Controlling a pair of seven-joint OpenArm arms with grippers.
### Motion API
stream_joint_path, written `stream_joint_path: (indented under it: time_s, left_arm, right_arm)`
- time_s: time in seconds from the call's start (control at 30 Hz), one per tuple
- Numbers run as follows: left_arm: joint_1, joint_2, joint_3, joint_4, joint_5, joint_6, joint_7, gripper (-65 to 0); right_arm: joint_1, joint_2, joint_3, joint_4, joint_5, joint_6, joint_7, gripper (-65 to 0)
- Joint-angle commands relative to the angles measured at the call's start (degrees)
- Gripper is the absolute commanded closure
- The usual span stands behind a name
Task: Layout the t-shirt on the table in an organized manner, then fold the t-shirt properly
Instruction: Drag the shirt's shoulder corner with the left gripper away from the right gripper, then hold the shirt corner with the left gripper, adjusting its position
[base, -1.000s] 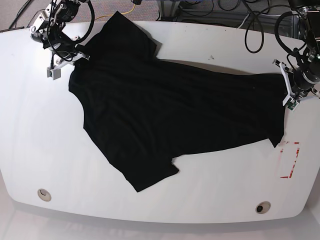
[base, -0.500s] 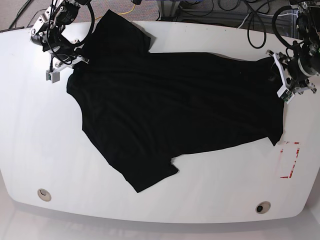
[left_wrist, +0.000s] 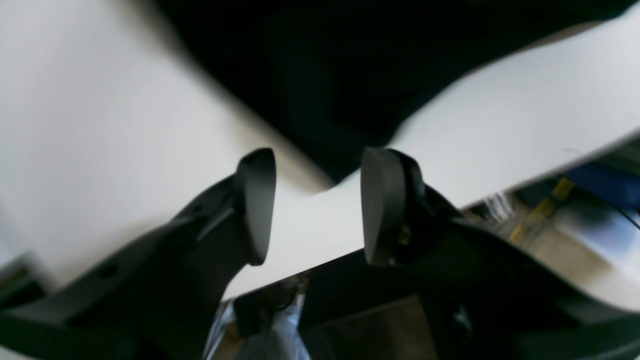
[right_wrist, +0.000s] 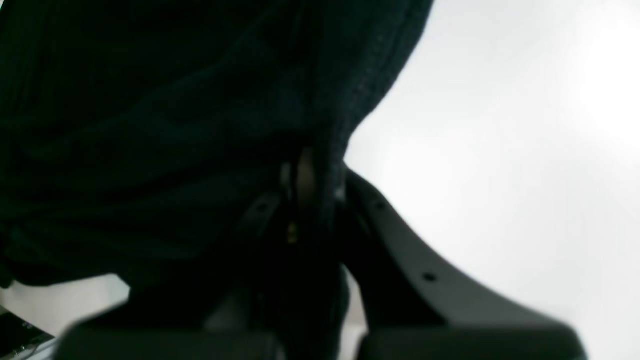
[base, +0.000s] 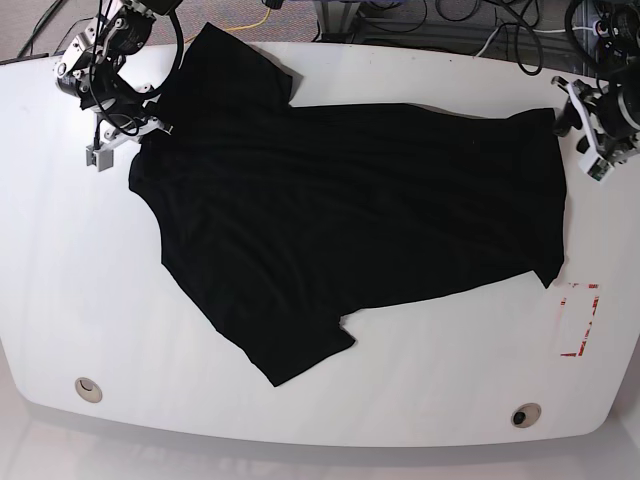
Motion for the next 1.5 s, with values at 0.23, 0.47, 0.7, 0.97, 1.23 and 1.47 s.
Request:
stream_joint_path:
  time_s: [0.23, 0.47, 0.7, 0.97, 1.23, 1.47]
  left_arm:
    - [-6.00, 3.80, -0.95, 0.16, -0.84, -0.06, -1.18, -28.6]
    - [-10.13, 9.52, 2.48, -1.25, -0.75, -0.06, -1.18, -38.3]
    - [-11.54, 12.50, 6.18, -1.34, -0.75, -0.06, -1.18, -38.9]
    - [-13.74, 12.68, 8.20, -2.57, 4.53, -0.06, -1.44, -38.9]
    - [-17.08, 12.59, 8.20, -9.34, 12.00, -0.06, -1.62, -38.9]
    - [-18.75, 10.39, 8.46, -17.52, 13.23, -0.06, -5.84, -38.9]
  right_arm:
    - [0.84, 0.72, -0.46, 0.87, 1.21, 0.25, 0.79, -0.2]
    - [0.75, 0.72, -1.87, 0.87, 1.21, 0.25, 0.79, -0.2]
    - [0.66, 0.72, -1.95, 0.87, 1.21, 0.25, 0.79, -0.2]
    - [0.57, 0.81, -1.95, 0.87, 1.21, 0.34, 0.79, -0.2]
    - [0.57, 1.86, -1.95, 0.79, 1.21, 0.51, 0.79, -0.2]
    - [0.84, 1.95, -1.95, 0.79, 1.21, 0.60, 0.79, -0.2]
